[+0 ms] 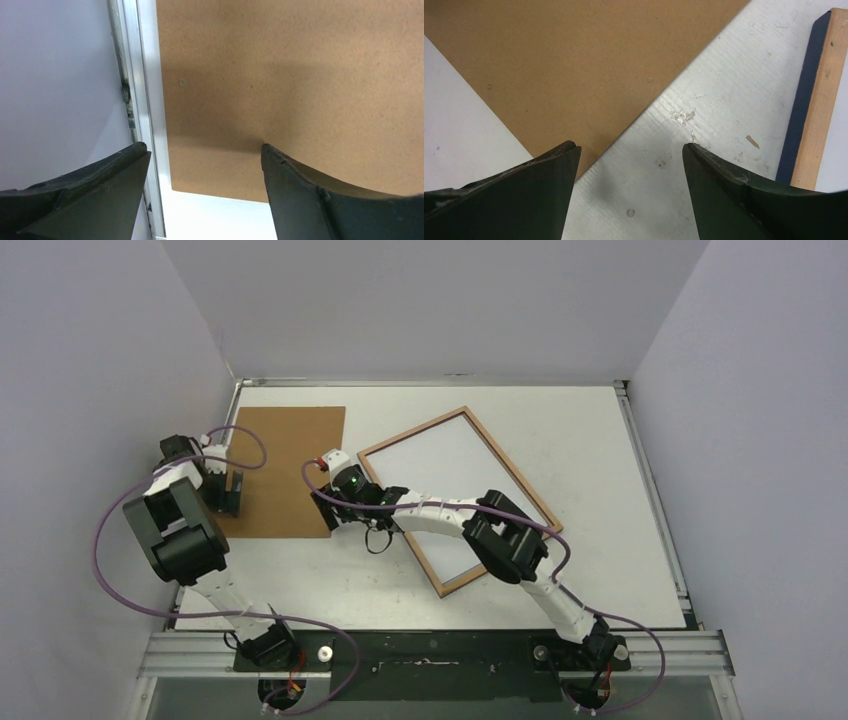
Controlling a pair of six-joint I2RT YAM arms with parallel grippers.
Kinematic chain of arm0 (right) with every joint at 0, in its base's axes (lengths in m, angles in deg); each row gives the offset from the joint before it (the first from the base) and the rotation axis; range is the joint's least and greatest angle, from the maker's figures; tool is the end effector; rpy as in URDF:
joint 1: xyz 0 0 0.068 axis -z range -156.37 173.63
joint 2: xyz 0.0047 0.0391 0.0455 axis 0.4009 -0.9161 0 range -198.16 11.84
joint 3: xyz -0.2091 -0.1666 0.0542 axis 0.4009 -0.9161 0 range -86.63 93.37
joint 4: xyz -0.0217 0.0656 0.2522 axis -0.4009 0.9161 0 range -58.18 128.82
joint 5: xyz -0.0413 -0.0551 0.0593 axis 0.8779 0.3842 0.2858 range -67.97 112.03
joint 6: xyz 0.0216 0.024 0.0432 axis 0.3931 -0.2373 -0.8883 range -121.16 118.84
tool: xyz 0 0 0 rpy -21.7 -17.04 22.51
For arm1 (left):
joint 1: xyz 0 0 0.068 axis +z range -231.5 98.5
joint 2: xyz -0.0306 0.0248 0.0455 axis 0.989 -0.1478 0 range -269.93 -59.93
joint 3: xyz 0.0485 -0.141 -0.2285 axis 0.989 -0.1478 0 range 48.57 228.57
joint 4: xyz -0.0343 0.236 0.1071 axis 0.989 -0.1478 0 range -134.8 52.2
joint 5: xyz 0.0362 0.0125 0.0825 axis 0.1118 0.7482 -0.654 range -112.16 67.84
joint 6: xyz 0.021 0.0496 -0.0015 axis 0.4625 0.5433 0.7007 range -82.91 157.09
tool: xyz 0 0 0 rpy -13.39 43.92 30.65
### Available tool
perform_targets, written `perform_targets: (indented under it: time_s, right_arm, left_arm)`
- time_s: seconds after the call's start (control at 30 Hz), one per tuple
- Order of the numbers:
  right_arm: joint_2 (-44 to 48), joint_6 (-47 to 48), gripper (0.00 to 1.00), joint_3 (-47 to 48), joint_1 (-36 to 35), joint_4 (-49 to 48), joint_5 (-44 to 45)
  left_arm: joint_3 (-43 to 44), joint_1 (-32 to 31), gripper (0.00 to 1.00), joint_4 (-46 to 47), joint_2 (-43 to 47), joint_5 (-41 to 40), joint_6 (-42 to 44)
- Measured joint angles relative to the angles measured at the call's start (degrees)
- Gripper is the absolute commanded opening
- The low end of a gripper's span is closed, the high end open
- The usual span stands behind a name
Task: Put the photo into the frame
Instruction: Move the photo frame item to the center of the board.
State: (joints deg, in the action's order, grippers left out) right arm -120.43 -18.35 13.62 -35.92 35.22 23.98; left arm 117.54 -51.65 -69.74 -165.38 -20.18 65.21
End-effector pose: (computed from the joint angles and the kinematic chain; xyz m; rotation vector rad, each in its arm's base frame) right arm 0.2678 0.4532 0.1662 -0.8055 2.1342 0.7000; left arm 0.3158 0.1798 0.1688 -0.0330 2.7874 0.2154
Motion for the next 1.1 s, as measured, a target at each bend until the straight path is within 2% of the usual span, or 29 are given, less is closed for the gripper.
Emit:
perform_targets:
  time_s: [0.13,0.23,0.73,1.1]
  right_arm:
    - [-1.0,-0.1,0.77,0.0,0.2,-1.9,-0.2]
    - [-1.8,-1.1,0.78,0.0,0.5,-3.8,-0.9]
    - [-7.4,-3.0,0.76,5.5,1.4,-6.6,-3.4]
    - [-0.3,-3.0,0.77,-6.0,1.5,-8.2,-1.6]
  left_arm:
    - [1.7,0.0,0.64,0.3,-1.6,0.5,-0.1]
    - [1.9,0.0,0.59,0.2,-2.1,1.3,-0.2]
    - [-1.7,0.0,0.55,3.4,-0.1,4.0,2.7]
    - [-9.9,-2.0,0.52,5.1,6.2,5.9,11.1]
